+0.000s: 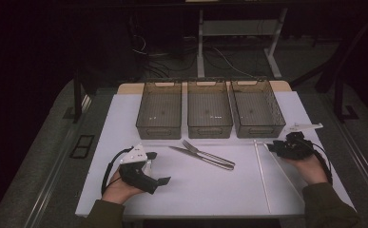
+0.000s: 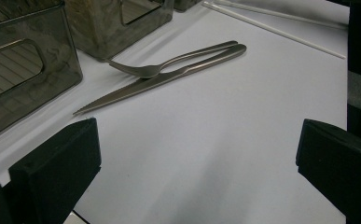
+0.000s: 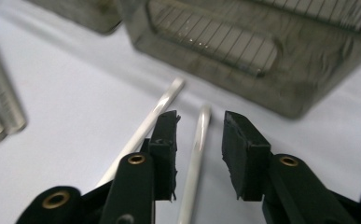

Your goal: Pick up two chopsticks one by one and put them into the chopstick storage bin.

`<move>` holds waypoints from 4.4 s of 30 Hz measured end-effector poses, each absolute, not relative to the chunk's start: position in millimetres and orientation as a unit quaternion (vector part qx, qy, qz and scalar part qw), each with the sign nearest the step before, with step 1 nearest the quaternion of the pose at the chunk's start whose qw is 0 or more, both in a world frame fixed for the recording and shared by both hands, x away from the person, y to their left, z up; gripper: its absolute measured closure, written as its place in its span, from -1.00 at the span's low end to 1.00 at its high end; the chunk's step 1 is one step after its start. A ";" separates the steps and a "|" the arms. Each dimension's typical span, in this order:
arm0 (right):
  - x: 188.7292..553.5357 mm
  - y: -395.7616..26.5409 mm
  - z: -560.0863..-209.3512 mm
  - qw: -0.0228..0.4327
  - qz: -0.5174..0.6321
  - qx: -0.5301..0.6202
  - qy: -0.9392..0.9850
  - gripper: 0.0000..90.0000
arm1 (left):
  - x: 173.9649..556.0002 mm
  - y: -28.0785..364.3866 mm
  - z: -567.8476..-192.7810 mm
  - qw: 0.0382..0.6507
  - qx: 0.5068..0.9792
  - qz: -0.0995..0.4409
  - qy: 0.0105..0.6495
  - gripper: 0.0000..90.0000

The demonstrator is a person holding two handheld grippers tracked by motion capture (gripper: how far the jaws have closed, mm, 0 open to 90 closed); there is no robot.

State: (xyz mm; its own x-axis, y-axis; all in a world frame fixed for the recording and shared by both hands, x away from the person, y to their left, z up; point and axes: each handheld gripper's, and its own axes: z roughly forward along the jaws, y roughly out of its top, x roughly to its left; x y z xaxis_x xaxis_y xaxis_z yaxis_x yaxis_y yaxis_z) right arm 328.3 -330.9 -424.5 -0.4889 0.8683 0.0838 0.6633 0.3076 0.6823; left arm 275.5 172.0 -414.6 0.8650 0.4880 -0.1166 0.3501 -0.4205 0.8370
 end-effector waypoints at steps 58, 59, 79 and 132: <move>262.2 -350.0 -444.5 0.183 0.276 0.493 0.805 0.88 | 273.0 171.6 -414.6 0.480 0.837 0.076 0.252 -1.00; 262.5 -350.5 -444.0 0.180 0.277 0.493 0.805 0.88 | 273.1 171.7 -414.5 0.480 0.836 0.076 0.252 -1.00; 255.1 -370.2 -413.2 0.165 0.355 0.488 0.780 0.88 | 273.7 174.3 -413.2 0.484 0.834 0.081 0.251 -1.00; 369.0 -215.1 -342.7 0.127 0.425 0.367 0.818 0.88 | 274.9 171.3 -413.3 0.495 0.830 0.077 0.246 -1.00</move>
